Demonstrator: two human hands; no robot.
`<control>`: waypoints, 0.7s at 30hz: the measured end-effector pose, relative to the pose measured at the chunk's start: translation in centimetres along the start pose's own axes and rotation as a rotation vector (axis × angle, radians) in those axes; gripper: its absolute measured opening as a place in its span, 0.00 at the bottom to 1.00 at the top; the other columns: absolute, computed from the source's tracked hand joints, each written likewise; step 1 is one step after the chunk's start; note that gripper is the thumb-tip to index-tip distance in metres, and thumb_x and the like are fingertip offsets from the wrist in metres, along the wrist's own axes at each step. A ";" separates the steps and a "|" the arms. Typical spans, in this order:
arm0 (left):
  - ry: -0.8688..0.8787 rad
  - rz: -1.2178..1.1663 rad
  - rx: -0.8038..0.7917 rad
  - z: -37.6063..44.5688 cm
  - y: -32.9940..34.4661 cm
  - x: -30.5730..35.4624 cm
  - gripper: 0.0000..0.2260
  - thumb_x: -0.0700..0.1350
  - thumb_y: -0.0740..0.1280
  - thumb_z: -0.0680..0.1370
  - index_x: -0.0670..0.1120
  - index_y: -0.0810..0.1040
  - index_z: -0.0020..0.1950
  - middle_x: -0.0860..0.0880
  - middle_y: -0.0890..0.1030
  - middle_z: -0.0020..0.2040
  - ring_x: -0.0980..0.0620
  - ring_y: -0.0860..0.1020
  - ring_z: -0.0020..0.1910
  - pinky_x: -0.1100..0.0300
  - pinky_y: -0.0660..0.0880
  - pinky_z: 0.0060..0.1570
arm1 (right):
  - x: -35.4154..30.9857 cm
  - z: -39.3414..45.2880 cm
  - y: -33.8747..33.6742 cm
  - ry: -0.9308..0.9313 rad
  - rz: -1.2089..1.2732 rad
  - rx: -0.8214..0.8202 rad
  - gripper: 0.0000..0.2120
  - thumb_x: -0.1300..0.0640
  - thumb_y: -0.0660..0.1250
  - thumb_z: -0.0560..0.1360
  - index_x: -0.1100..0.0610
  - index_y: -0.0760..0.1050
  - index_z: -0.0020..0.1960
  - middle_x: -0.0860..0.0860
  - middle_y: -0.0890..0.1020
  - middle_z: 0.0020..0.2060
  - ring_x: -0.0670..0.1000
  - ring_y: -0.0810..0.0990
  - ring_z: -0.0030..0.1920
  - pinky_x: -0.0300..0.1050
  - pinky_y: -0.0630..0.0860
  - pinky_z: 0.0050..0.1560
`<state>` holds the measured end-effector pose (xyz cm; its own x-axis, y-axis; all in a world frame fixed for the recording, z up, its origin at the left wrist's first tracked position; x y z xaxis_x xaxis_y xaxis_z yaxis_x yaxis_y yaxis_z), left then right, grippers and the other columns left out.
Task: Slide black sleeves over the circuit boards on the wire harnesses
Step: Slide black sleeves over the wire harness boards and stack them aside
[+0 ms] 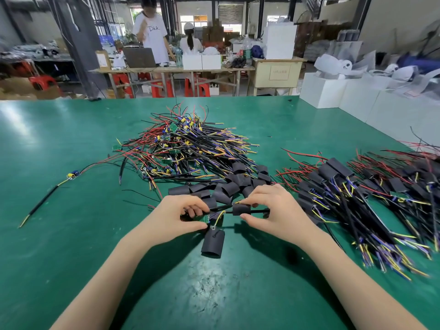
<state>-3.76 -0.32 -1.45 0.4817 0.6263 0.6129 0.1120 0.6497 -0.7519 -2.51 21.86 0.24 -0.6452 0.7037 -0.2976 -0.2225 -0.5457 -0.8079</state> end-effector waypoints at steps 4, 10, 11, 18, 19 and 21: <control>0.052 -0.047 0.082 0.2 0.2 0.8 0.09 0.44 0.77 0.70 0.50 0.83 0.49 0.54 0.82 0.42 0.58 0.78 0.40 0.65 0.72 0.42 | -0.6 0.0 0.3 -0.002 0.042 -0.007 0.09 0.51 0.75 0.70 0.53 0.83 0.48 0.46 0.80 0.40 0.47 0.78 0.42 0.47 0.71 0.46; 0.078 -0.185 0.138 0.1 1.1 2.2 0.09 0.46 0.77 0.70 0.51 0.83 0.49 0.54 0.81 0.43 0.55 0.78 0.41 0.57 0.77 0.40 | -1.7 0.2 0.3 -0.017 0.191 0.023 0.10 0.54 0.74 0.70 0.56 0.83 0.50 0.48 0.81 0.41 0.47 0.79 0.41 0.47 0.75 0.47; 0.088 -0.182 0.149 0.1 1.2 2.5 0.10 0.47 0.76 0.70 0.51 0.83 0.49 0.54 0.81 0.43 0.55 0.78 0.41 0.57 0.77 0.40 | -1.8 0.2 0.2 -0.024 0.194 0.024 0.10 0.54 0.75 0.70 0.56 0.83 0.50 0.48 0.81 0.41 0.47 0.78 0.41 0.48 0.75 0.47; 0.031 -0.334 0.065 0.2 1.4 2.1 0.18 0.34 0.76 0.70 0.50 0.80 0.56 0.51 0.83 0.48 0.54 0.80 0.51 0.68 0.75 0.49 | -1.5 0.2 0.0 -0.002 0.158 0.058 0.10 0.56 0.75 0.69 0.56 0.83 0.49 0.48 0.81 0.41 0.48 0.79 0.41 0.51 0.75 0.46; 0.017 -0.352 0.062 0.2 1.3 1.9 0.19 0.34 0.75 0.70 0.50 0.80 0.56 0.50 0.83 0.47 0.55 0.80 0.51 0.68 0.75 0.49 | -1.5 0.1 -0.1 -0.004 0.155 0.058 0.10 0.56 0.75 0.69 0.56 0.83 0.50 0.48 0.81 0.42 0.48 0.79 0.41 0.51 0.75 0.47; -0.006 -0.382 0.067 0.3 1.2 1.7 0.19 0.34 0.76 0.70 0.49 0.79 0.57 0.49 0.83 0.47 0.53 0.81 0.50 0.66 0.76 0.50 | -1.6 0.1 -0.1 -0.020 0.143 0.057 0.10 0.56 0.75 0.69 0.56 0.83 0.50 0.48 0.81 0.43 0.48 0.78 0.42 0.52 0.75 0.47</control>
<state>-3.02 1.67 -1.27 0.4109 0.3365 0.8473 0.2250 0.8632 -0.4519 -1.57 20.77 0.83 -0.6879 0.6079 -0.3966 -0.1684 -0.6652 -0.7275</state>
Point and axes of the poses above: each hand's wrist, its own z-axis towards the middle knuckle, its own y-axis out of the palm, x = y × z, the point moved 5 cm from there along z, towards the middle knuckle
